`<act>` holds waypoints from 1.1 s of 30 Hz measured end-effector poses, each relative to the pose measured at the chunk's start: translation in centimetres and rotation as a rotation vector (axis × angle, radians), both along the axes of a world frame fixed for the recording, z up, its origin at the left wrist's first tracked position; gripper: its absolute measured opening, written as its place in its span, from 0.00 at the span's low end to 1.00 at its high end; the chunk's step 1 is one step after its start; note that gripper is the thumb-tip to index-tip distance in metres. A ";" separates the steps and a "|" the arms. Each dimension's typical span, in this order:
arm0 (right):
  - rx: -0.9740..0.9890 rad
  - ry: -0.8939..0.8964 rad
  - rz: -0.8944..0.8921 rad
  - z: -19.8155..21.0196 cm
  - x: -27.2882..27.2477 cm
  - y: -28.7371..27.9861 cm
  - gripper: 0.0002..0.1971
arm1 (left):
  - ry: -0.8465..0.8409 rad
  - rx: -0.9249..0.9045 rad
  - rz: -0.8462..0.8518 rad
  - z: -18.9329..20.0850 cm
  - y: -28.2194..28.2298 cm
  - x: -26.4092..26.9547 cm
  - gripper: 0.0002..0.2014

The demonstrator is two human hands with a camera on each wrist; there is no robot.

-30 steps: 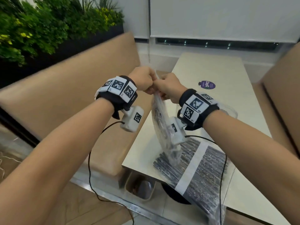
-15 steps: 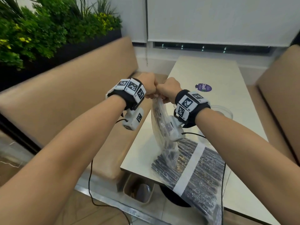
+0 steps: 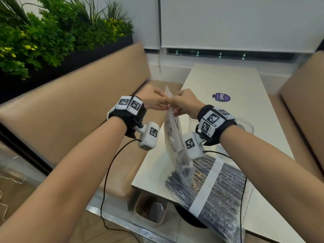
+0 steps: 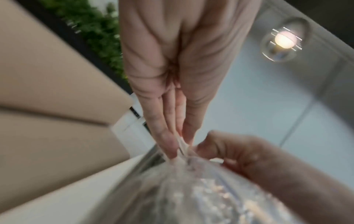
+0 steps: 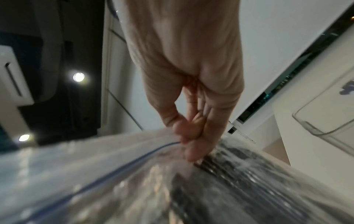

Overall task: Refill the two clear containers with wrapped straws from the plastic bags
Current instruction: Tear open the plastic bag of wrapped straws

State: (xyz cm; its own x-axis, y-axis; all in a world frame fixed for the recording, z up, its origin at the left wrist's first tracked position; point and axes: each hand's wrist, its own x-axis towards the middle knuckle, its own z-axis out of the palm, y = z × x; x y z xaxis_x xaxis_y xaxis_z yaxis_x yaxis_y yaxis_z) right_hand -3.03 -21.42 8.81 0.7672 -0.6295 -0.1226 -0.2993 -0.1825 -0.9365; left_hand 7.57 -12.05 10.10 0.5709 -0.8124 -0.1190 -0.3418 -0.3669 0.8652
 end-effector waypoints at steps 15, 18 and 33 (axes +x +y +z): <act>-0.214 0.103 0.057 1.6 0.1 0.4 0.16 | -0.250 -0.038 0.198 0.5 -0.8 -2.5 0.14; -0.189 0.097 0.093 1.7 -0.3 0.3 0.12 | -0.077 -0.077 0.179 0.6 -0.3 -2.1 0.09; 0.074 0.035 0.138 1.6 -2.2 -0.9 0.13 | 0.587 -0.118 0.100 -1.3 1.5 -1.3 0.03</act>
